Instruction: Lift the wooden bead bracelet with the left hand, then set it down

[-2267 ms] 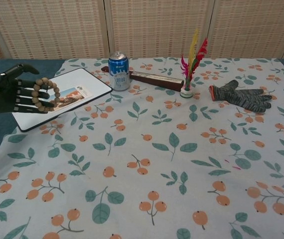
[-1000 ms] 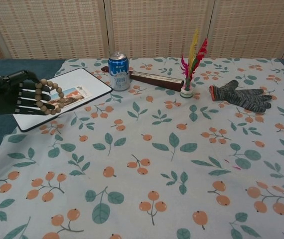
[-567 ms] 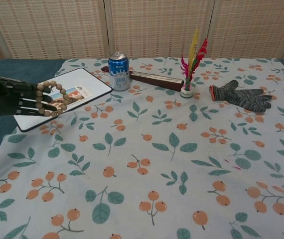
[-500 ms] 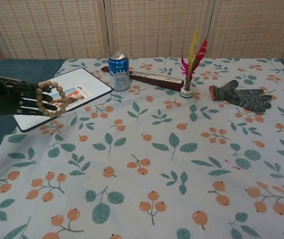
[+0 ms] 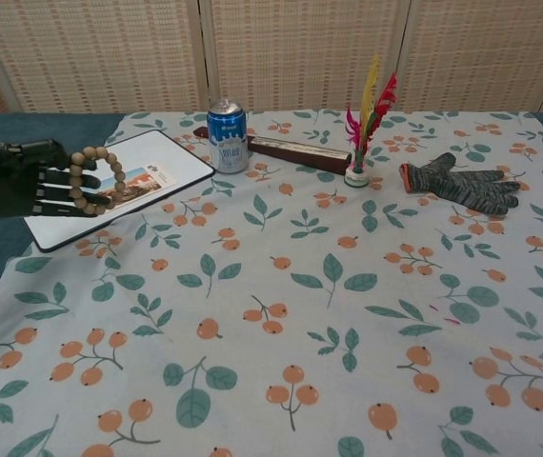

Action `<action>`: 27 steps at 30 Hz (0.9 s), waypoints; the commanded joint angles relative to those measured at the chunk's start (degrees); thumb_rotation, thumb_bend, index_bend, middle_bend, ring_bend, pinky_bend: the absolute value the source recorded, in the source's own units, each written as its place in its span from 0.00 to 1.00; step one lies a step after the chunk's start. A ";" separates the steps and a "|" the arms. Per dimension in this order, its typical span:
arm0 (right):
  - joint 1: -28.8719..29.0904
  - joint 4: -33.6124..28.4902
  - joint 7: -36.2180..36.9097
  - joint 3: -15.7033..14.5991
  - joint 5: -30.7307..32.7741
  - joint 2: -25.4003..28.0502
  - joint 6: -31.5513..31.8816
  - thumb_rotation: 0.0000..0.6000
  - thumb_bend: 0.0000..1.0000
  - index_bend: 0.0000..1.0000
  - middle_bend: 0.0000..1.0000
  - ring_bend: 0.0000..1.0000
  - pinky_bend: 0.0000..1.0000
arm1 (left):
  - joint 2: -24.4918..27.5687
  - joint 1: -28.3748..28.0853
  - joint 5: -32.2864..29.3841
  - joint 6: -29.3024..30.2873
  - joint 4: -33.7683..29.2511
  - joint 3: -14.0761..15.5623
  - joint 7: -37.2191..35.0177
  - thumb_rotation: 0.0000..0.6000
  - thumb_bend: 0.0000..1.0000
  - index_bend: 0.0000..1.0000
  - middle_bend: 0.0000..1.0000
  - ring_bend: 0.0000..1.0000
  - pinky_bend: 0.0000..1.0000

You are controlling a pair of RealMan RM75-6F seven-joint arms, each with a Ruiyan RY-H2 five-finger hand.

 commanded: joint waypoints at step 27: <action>0.30 -0.01 -0.54 -0.16 0.03 -0.30 -0.77 0.62 0.18 0.00 0.00 0.00 0.00 | -7.36 2.44 19.57 26.59 -1.87 9.52 19.36 0.52 0.44 0.54 0.56 0.34 0.09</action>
